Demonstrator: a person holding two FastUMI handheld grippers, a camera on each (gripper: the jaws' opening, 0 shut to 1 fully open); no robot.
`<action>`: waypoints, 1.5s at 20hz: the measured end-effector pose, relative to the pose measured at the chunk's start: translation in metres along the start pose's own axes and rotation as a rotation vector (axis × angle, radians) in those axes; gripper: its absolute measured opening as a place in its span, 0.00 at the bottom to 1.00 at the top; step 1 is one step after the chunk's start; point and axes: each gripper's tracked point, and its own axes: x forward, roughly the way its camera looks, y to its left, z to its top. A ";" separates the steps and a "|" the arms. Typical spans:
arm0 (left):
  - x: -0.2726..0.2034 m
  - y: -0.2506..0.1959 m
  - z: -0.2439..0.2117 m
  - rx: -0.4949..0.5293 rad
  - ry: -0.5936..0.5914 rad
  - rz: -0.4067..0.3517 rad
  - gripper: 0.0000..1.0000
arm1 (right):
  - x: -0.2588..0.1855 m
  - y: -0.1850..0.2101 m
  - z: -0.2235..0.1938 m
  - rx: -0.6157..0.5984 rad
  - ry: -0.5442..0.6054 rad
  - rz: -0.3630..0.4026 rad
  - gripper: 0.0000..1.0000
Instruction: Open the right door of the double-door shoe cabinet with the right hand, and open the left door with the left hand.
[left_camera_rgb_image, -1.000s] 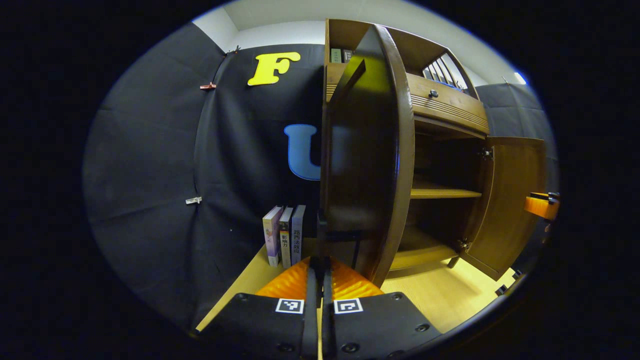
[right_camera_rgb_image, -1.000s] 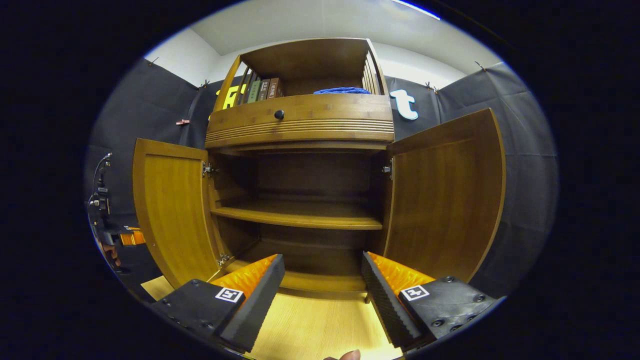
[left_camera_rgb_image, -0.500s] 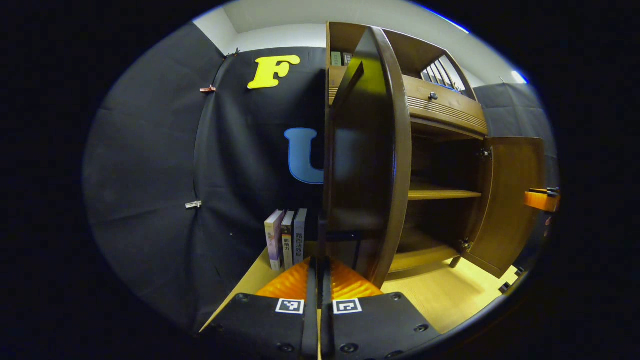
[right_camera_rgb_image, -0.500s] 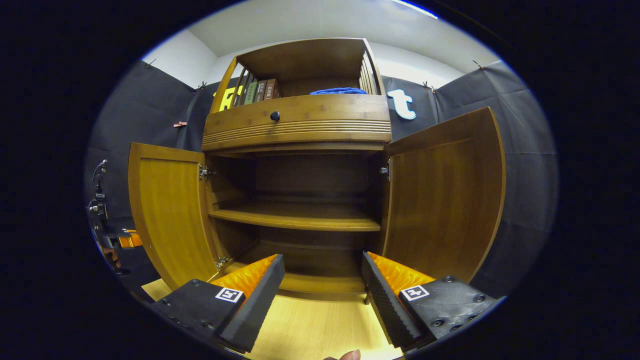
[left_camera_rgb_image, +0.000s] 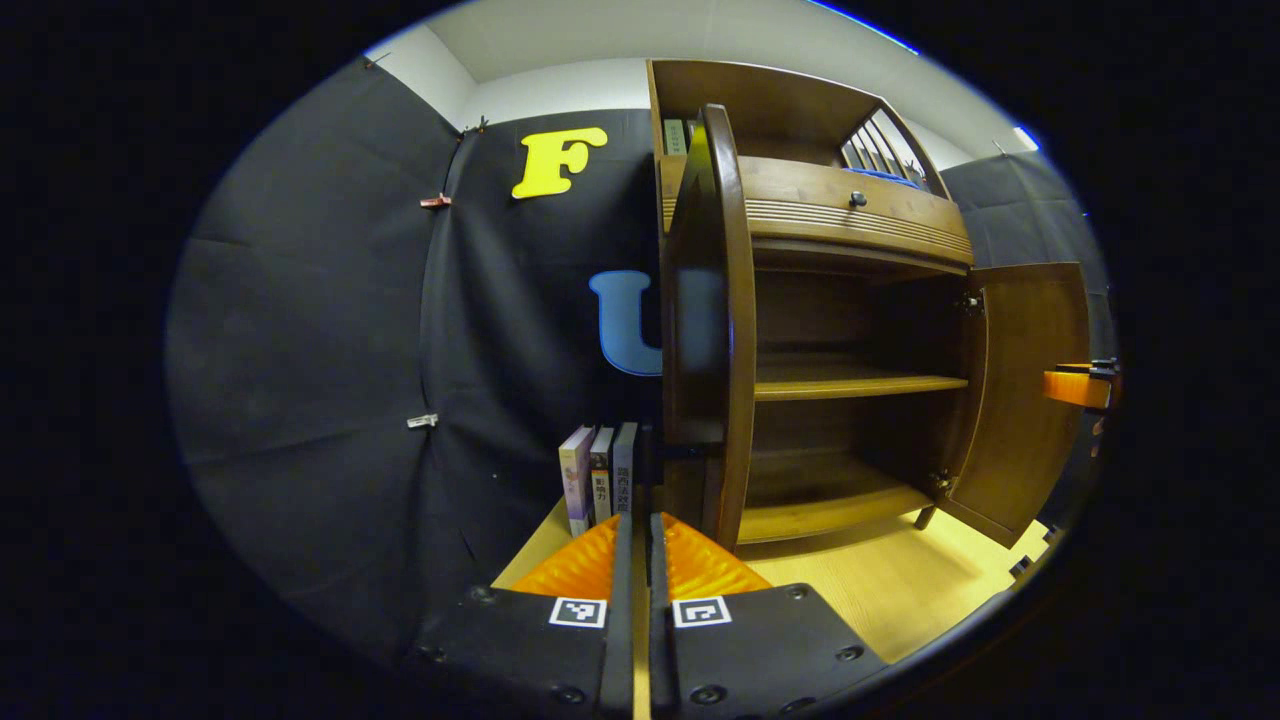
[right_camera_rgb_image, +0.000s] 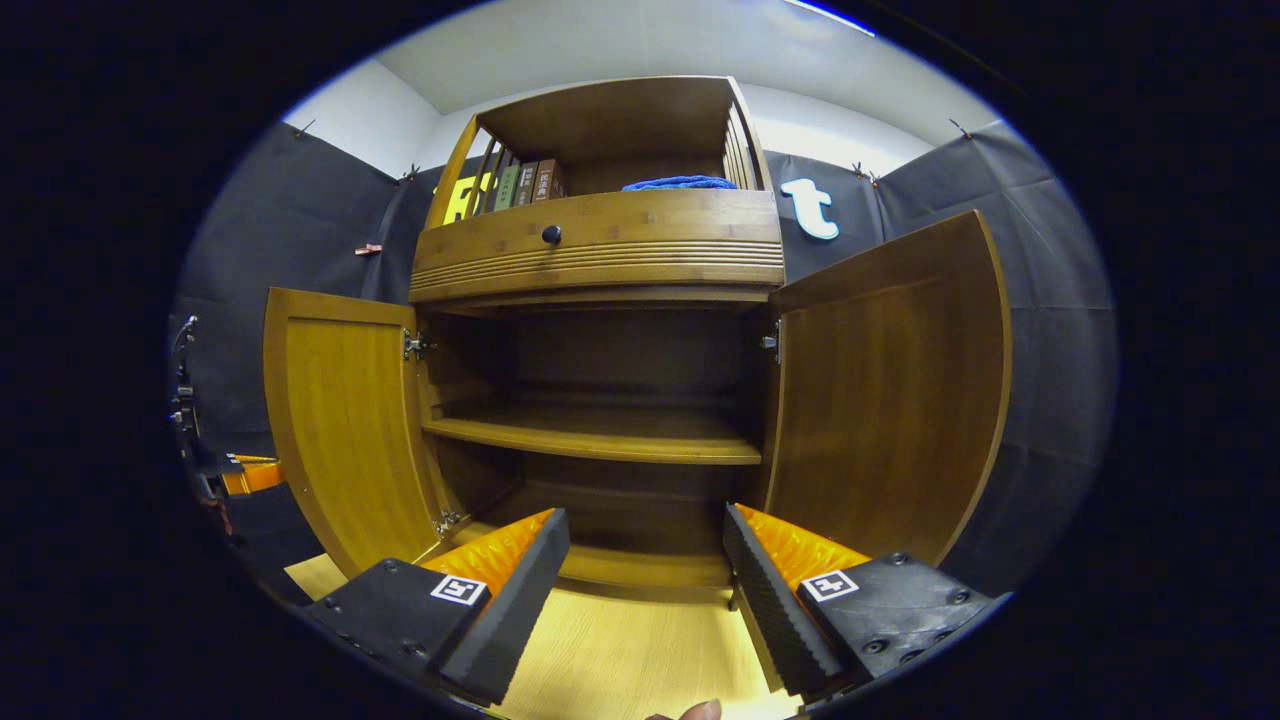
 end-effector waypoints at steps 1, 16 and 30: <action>-0.006 -0.003 0.003 -0.001 -0.002 0.003 0.16 | 0.001 -0.001 0.001 0.002 0.000 0.004 0.98; -0.029 -0.085 0.061 0.005 -0.055 -0.011 0.98 | -0.006 0.008 0.018 0.006 -0.038 0.005 0.96; 0.005 -0.142 0.074 0.012 -0.073 -0.118 0.99 | -0.005 0.019 0.030 0.032 -0.068 -0.087 0.98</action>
